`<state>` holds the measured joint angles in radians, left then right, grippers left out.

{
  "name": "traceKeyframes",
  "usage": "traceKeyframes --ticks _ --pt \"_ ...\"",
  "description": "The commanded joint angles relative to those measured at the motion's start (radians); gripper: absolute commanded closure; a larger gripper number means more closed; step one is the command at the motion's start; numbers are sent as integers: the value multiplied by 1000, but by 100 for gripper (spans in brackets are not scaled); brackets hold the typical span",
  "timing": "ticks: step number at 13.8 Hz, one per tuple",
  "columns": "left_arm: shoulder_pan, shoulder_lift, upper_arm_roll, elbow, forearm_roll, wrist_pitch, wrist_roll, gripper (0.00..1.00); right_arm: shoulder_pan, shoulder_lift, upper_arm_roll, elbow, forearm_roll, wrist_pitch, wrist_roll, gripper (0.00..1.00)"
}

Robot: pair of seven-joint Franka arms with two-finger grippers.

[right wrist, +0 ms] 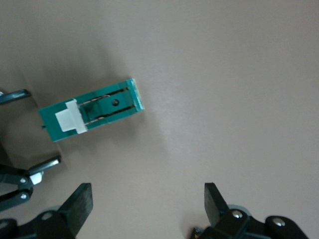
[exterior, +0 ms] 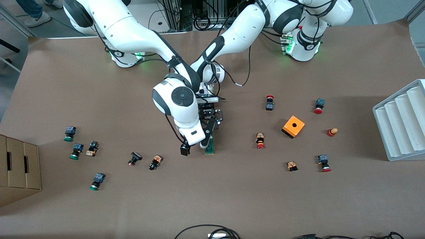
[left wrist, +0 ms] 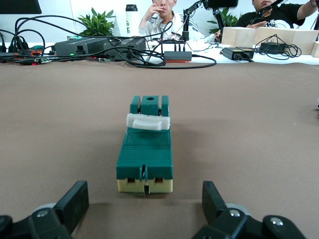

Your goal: Close load switch with both arms

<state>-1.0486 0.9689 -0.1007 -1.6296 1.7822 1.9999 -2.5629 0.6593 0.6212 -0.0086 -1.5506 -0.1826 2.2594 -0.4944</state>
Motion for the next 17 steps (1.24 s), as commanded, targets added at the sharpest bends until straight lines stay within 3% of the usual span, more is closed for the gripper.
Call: traceKeyframes --ticks 1,9,17 --pt "-8 36 4 25 5 -7 -13 0 17 9 -7 -3 -28 31 5 0" --pt "-7 36 4 17 31 -7 -25 0 59 46 2 -6 -25 153 -107 0" --pt "-7 34 4 14 31 -7 -30 0 71 49 6 -65 -21 190 -133 0"
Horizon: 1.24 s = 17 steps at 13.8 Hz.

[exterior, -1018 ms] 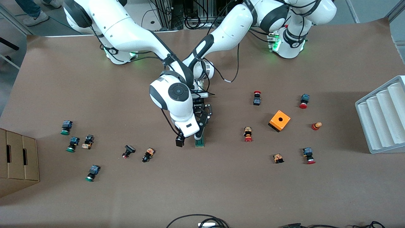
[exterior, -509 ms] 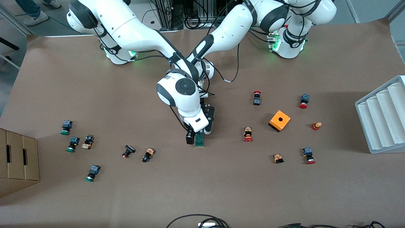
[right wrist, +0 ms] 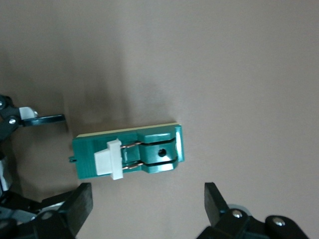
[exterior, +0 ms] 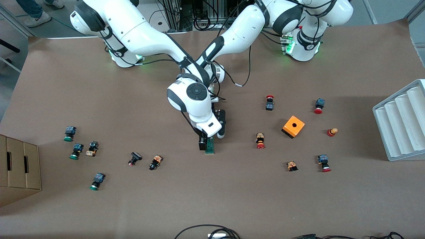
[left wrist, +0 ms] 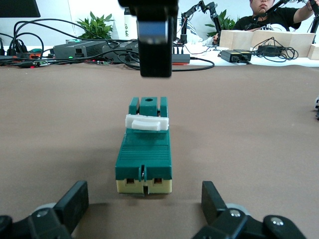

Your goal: Close load switch with both arms

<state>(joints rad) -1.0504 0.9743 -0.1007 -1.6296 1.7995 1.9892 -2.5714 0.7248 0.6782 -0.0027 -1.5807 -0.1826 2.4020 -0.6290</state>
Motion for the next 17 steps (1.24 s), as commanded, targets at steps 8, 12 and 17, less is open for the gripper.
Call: traceKeyframes --ticks 8,12,17 --pt "-5 29 4 14 14 3 -21 0 7 14 1 -56 -17 109 22 0" --pt "-5 29 4 14 14 3 -21 0 -7 24 56 -54 -17 120 64 1" --pt "-5 29 4 14 14 3 -21 0 -2 26 56 -56 -28 123 103 1"
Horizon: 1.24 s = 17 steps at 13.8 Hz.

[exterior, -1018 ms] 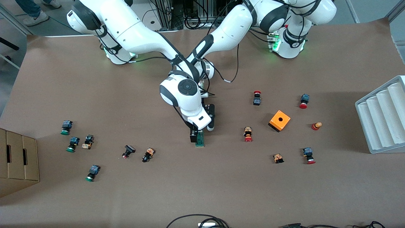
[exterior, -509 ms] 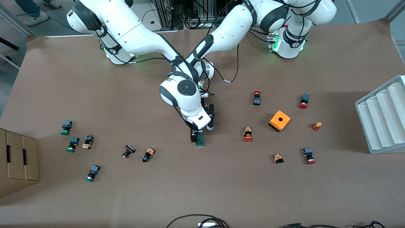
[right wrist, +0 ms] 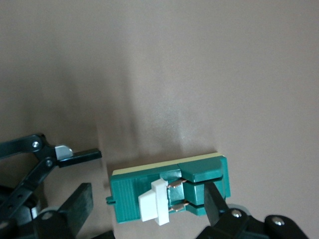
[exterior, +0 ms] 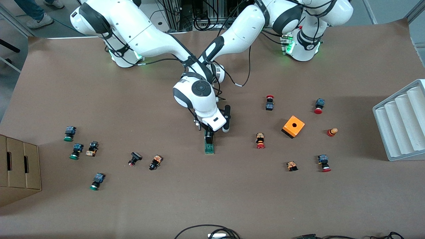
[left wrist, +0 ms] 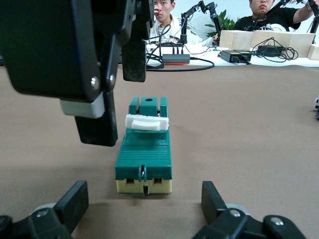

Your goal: Close load switch with both arms

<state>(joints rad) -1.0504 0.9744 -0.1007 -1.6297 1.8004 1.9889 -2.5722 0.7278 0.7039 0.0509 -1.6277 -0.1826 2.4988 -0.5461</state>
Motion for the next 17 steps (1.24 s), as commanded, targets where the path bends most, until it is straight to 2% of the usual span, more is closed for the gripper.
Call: traceKeyframes --ticks 1,17 --pt "-5 29 4 14 13 4 -20 0 -5 0 3 -9 -28 26 15 0" --pt "-5 29 4 13 14 4 -20 0 -36 3 1 -17 -31 26 -28 0"
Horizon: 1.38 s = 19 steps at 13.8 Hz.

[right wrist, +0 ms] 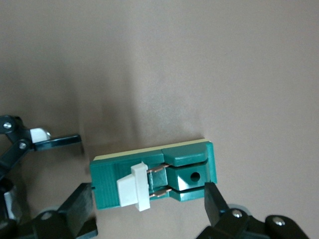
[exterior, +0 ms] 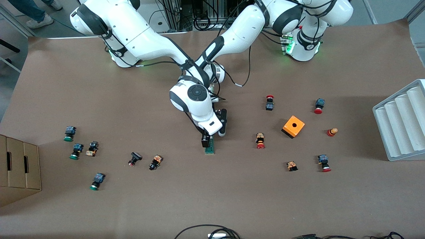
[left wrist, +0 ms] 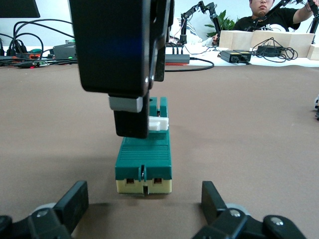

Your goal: Close load switch with both arms

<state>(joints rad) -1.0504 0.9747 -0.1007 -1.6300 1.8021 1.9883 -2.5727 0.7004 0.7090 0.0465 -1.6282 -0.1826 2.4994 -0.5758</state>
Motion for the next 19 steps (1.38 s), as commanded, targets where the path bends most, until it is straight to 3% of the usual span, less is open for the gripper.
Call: traceKeyframes --ticks 1,19 --pt "-5 29 4 13 13 4 -20 0 -10 0 6 -16 -31 26 2 0" --pt "-5 29 4 10 13 4 -20 0 -16 27 7 -9 -31 85 7 3"
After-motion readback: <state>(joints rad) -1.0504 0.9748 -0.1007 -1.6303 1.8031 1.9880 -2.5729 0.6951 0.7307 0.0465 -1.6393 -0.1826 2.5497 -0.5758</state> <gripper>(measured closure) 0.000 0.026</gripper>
